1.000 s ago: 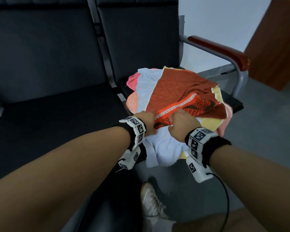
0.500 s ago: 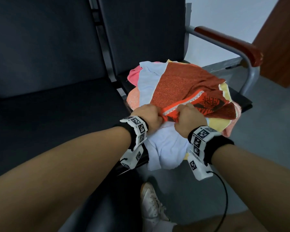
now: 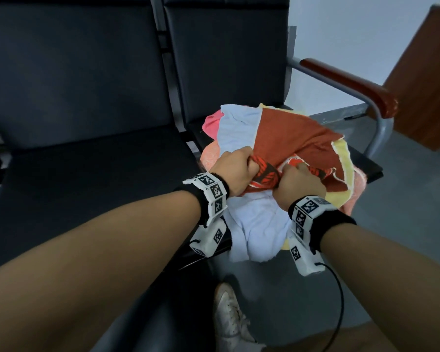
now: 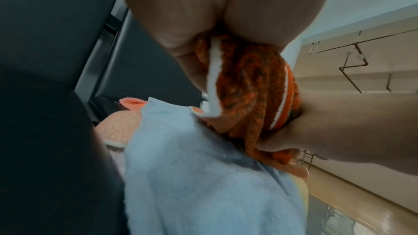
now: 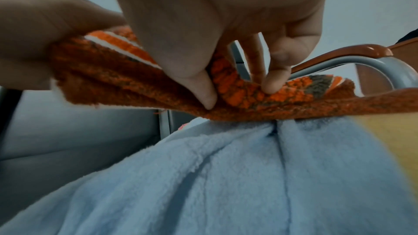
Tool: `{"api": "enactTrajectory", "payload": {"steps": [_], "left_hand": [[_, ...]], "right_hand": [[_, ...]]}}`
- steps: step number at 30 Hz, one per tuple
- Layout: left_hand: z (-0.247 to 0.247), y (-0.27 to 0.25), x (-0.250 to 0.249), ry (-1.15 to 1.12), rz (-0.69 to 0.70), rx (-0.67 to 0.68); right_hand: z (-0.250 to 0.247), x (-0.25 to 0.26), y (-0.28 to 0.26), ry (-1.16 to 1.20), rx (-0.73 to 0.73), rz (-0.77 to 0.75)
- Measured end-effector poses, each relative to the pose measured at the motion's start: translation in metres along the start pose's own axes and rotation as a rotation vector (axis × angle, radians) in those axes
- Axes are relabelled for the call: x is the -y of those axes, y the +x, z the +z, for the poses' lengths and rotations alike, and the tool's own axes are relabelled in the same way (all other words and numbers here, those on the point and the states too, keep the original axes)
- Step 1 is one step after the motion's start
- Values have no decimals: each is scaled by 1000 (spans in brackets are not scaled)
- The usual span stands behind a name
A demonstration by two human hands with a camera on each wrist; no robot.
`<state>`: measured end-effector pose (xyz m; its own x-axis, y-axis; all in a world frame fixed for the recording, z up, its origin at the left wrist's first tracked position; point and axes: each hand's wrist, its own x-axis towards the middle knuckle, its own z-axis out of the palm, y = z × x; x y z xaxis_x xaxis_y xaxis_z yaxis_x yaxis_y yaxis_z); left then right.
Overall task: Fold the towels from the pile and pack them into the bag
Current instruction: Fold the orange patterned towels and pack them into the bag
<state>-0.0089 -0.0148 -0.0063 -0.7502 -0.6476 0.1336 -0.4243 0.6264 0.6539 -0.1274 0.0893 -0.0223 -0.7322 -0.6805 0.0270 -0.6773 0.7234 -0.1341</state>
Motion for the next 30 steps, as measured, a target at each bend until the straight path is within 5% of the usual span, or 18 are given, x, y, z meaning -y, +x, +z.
{"api": "enactTrajectory", "payload": {"steps": [8,14,23,30], "left_hand": [[-24,-19,-3,4,1,36],[-54,-42,2,266,-8,155],[-119,-85,26,295,-272,-160],[-165,-132,46,159,-330,-395]], "right_hand": [[-11,20,-15,71,4,-6],[-34,45,-30,168,-118,-82],[-57,101,-57,194,-155,-223],[-67,155,-87,326,-188,-305]]}}
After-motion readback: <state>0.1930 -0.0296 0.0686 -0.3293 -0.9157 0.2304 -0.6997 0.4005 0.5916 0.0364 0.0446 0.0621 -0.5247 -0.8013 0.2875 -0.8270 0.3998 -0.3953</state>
